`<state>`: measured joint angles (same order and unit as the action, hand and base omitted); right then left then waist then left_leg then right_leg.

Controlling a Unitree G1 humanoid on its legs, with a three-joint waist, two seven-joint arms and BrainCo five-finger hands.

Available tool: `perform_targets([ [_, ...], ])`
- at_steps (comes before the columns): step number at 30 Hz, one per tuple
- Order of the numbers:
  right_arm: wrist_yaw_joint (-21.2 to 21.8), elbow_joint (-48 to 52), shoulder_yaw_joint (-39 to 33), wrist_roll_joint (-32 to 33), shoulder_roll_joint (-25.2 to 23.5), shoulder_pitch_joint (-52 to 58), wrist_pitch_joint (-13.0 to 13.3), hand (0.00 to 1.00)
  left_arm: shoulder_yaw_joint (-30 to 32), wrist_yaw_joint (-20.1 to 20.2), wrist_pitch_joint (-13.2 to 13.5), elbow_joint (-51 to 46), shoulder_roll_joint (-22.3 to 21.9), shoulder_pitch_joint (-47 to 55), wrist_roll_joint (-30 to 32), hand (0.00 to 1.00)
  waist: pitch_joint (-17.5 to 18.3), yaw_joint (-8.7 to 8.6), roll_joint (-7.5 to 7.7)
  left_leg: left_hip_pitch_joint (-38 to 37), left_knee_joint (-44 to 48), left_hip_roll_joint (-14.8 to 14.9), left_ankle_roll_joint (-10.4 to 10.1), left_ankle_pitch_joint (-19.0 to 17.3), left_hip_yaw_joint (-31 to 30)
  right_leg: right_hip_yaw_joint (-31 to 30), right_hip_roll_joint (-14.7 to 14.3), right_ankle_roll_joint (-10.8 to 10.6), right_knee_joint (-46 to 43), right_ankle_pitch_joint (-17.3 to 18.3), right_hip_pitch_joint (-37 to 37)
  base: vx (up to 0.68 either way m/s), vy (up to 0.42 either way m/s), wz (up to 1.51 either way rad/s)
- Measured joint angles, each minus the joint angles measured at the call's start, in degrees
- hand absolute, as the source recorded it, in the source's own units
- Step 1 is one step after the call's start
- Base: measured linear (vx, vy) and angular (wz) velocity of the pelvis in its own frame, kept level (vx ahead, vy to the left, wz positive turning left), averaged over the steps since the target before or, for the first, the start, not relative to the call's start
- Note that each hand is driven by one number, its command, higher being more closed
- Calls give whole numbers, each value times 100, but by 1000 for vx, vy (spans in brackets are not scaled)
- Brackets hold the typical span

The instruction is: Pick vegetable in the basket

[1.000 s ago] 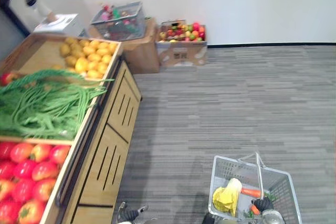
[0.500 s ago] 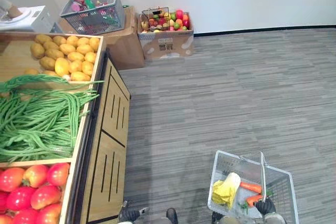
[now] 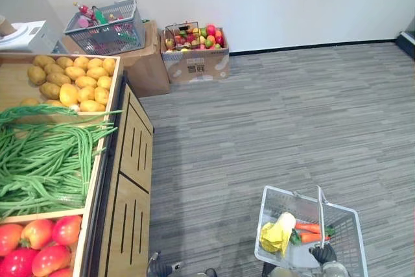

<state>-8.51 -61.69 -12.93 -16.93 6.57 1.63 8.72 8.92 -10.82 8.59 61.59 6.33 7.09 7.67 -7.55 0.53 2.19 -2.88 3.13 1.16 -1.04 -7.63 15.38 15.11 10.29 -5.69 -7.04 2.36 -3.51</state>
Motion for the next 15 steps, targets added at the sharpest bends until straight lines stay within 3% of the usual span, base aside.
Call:
perform_targets([
  [8, 37, -298, 35, 241, -144, 164, -4, 100, 286, 1, -6, 140, -111, 159, -308, 0, 314, -6, -42, 69, -277, 56, -24, 202, -428, 471, -234, -34, 1129, -422, 522, -44, -46, 25],
  [15, 54, -482, -56, 1161, -258, 205, -9, 100, 285, -10, -39, 303, -125, 157, -522, 0, 370, 8, -87, -175, -500, 58, -54, 310, -664, 733, -301, -8, 1304, -453, 892, 57, -12, 19],
])
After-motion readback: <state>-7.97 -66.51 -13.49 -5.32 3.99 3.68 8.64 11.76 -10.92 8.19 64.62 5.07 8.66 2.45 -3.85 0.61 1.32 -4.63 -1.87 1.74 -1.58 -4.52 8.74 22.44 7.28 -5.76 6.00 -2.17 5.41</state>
